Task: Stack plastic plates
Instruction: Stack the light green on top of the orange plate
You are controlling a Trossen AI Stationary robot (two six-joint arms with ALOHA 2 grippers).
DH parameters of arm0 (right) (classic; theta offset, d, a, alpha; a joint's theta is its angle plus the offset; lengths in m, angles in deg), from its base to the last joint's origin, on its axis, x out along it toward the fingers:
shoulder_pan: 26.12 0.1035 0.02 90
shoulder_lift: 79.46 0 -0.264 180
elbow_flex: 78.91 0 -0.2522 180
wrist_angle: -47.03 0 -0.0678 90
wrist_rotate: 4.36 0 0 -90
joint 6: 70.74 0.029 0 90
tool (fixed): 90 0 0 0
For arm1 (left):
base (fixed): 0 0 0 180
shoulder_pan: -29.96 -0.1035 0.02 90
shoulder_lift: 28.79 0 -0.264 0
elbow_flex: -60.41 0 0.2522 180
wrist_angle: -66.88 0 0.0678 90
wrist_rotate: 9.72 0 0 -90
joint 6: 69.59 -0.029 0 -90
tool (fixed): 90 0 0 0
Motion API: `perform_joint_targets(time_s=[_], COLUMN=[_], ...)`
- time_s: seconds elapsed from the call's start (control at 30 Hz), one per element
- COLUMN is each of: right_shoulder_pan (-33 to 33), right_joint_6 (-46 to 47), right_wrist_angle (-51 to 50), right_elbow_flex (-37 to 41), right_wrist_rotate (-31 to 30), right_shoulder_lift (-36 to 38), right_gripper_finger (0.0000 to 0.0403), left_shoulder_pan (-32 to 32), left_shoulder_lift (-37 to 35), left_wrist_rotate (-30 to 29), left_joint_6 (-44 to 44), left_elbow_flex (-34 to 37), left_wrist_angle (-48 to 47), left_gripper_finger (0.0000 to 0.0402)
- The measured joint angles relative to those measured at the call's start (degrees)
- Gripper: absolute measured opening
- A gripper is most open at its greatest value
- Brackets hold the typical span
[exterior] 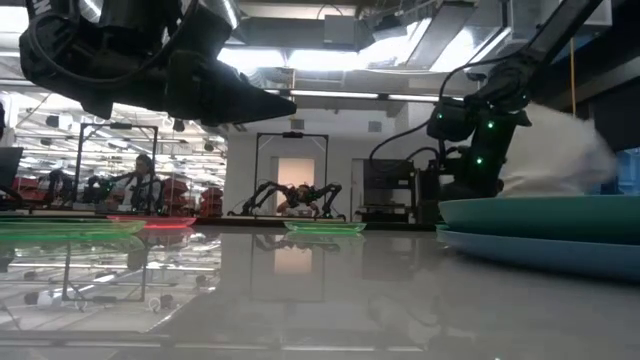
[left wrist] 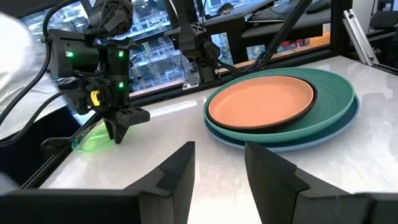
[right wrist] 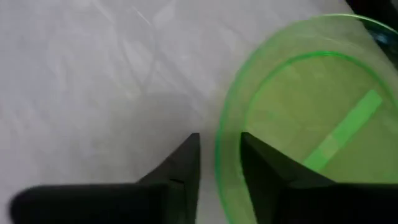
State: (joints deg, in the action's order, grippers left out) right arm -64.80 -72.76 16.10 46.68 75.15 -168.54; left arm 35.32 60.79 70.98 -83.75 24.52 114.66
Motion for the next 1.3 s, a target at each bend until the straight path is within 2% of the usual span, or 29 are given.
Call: perform_joint_targets(time_s=[0.17,0.3,0.43,0.67,0.9,1.1,1.3], right_shoulder_pan=[0.16,2.85,8.20,21.71,37.96,53.51,66.81], right_joint_6=[-1.77,-2.41,-1.13,4.84,15.66,22.20,34.44], right_wrist_angle=[-0.75,-2.30,-7.84,-17.36,-24.60,-26.24,-25.72], right_elbow_flex=[0.00,-0.08,-1.93,-3.34,-3.34,-3.34,-3.34], right_wrist_rotate=[-1.08,-2.28,-4.04,-4.89,-4.69,-4.17,-3.17], right_shoulder_lift=[0.13,2.33,6.35,15.46,23.43,27.94,29.05], right_gripper_finger=[0.0013,0.0011,0.0003,0.0001,0.0001,0.0001,0.0001], left_shoulder_pan=[0.00,0.01,0.58,0.97,2.96,4.09,4.09], left_shoulder_lift=[0.00,0.00,0.00,0.00,0.00,-0.02,-0.02], left_wrist_rotate=[-0.44,-0.44,-0.44,-0.30,-0.20,-0.17,-0.20], left_joint_6=[-0.02,0.33,0.42,1.04,2.05,3.70,6.57], left_elbow_flex=[-0.02,-0.02,-0.02,-0.02,-0.04,-0.04,-0.07], left_wrist_angle=[0.05,0.15,0.09,0.00,-0.09,0.72,0.68], left_gripper_finger=[0.0134,0.0134,0.0134,0.0134,0.0134,0.0134,0.0134])
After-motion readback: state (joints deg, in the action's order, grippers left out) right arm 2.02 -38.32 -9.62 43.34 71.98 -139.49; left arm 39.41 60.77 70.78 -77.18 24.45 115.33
